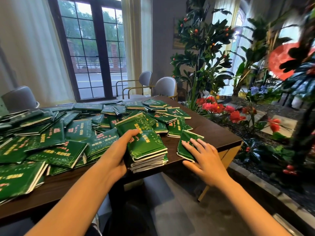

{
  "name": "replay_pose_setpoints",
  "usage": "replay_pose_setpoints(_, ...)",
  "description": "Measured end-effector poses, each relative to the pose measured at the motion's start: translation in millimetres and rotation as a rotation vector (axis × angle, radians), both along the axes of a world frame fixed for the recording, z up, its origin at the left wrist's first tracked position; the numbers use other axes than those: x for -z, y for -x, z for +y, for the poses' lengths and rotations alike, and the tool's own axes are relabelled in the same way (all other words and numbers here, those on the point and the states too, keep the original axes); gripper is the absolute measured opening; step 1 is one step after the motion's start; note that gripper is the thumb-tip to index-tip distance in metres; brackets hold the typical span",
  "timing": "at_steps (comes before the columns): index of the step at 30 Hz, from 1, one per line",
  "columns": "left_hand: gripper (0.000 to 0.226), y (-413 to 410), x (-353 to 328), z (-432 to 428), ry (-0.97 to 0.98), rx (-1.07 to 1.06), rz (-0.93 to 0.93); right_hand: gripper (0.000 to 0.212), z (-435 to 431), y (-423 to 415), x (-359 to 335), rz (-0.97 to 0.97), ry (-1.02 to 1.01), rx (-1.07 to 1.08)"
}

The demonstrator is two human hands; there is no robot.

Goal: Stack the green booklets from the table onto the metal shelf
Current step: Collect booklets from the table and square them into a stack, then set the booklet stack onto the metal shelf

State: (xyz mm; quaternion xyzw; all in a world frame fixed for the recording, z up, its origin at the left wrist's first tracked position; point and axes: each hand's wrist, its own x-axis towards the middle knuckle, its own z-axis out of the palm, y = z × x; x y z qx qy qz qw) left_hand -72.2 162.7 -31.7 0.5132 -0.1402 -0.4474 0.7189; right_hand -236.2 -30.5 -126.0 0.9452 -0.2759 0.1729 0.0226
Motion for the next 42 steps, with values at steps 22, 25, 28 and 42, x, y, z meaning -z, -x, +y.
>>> replay_pose_setpoints(22,0.030,-56,-5,67,0.032,-0.150,-0.093,0.038,133,-130,-86,-0.799,-0.344,-0.801)
replay_pose_setpoints(25,0.036,-74,-9,92,0.090,-0.195,-0.097,0.042,153,-153,-100,-0.599,-0.334,-0.880)
replay_pose_setpoints(28,0.054,-90,-15,117,0.132,-0.236,-0.070,0.049,172,-175,-106,-0.405,-0.339,-0.949)
replay_pose_setpoints(42,0.036,-130,-24,199,0.092,-0.341,-0.121,0.055,237,-235,-125,-0.091,-0.600,-1.220)
